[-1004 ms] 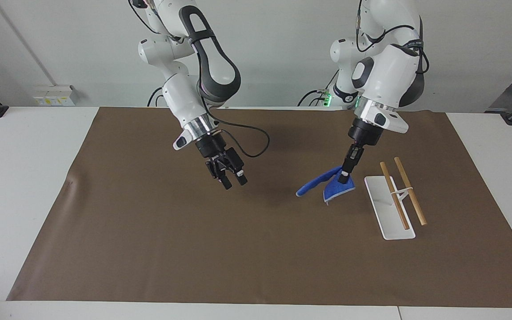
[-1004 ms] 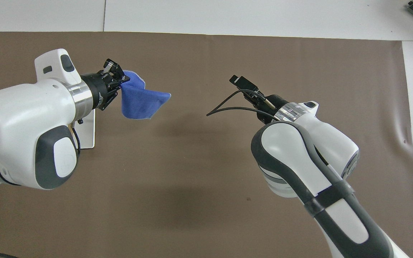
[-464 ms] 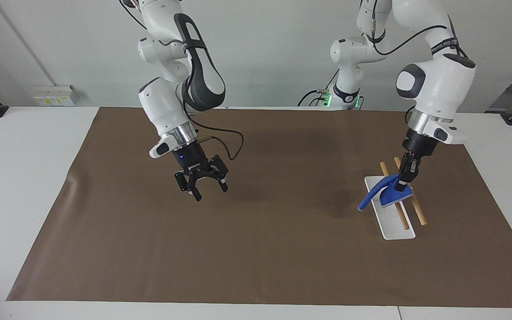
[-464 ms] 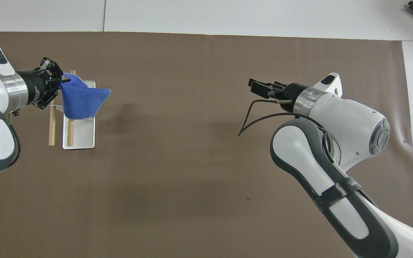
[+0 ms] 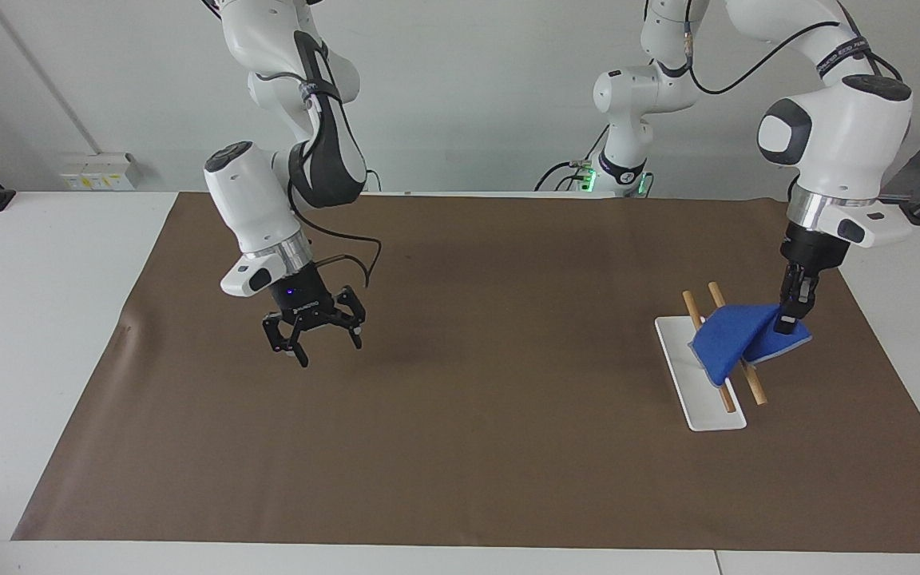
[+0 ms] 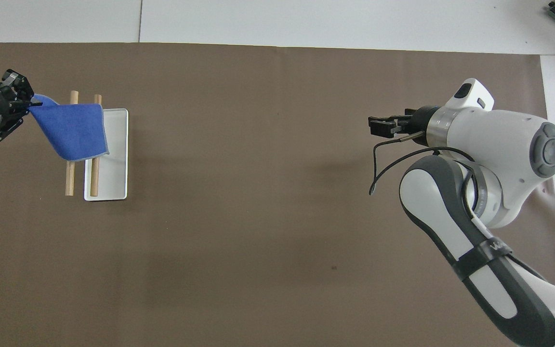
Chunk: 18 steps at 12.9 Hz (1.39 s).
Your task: Right arm passes towel to left arm to hang
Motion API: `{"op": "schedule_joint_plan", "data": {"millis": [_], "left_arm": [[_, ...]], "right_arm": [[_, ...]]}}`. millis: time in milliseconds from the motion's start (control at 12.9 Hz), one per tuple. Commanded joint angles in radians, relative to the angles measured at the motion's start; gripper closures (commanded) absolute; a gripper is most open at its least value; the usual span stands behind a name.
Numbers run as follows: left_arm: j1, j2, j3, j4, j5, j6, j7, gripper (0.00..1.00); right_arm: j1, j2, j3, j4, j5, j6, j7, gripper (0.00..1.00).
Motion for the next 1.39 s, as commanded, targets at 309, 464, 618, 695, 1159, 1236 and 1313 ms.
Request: {"op": "schedule_joint_plan", "data": {"millis": [309,464,618,695,1159,1236,1313], "left_arm": [[0.001,-0.007,0.035,-0.045,0.049,-0.01,0.027,1.0],[0.006,0.003,0.042,-0.05,0.049,0.014,0.029,1.0],[0.008,0.015,0.044,-0.065,0.049,0.066,0.029,1.0],[0.008,0.029,0.045,-0.063,0.05,0.077,0.029,1.0],[0.006,0.075,0.042,-0.063,0.072,0.172,0.023,1.0],[0.005,0.078,0.039,-0.065,0.073,0.188,0.017,1.0],[0.002,0.081,0.039,-0.065,0.072,0.193,0.014,1.0]], "right_arm": [[-0.034,-0.03,-0.002,0.141,-0.328,-0.277,0.244,0.0],[-0.034,-0.045,-0.001,0.189,-0.391,-0.379,0.352,0.0],[-0.034,-0.077,-0.001,0.214,-0.411,-0.468,0.418,0.0],[-0.035,-0.095,-0.002,0.223,-0.421,-0.502,0.441,0.0],[-0.077,-0.123,-0.011,0.41,-0.401,-0.81,0.551,0.0],[-0.077,-0.134,-0.016,0.424,-0.401,-0.844,0.559,0.0],[-0.077,-0.139,-0.022,0.432,-0.401,-0.876,0.559,0.0]]}}
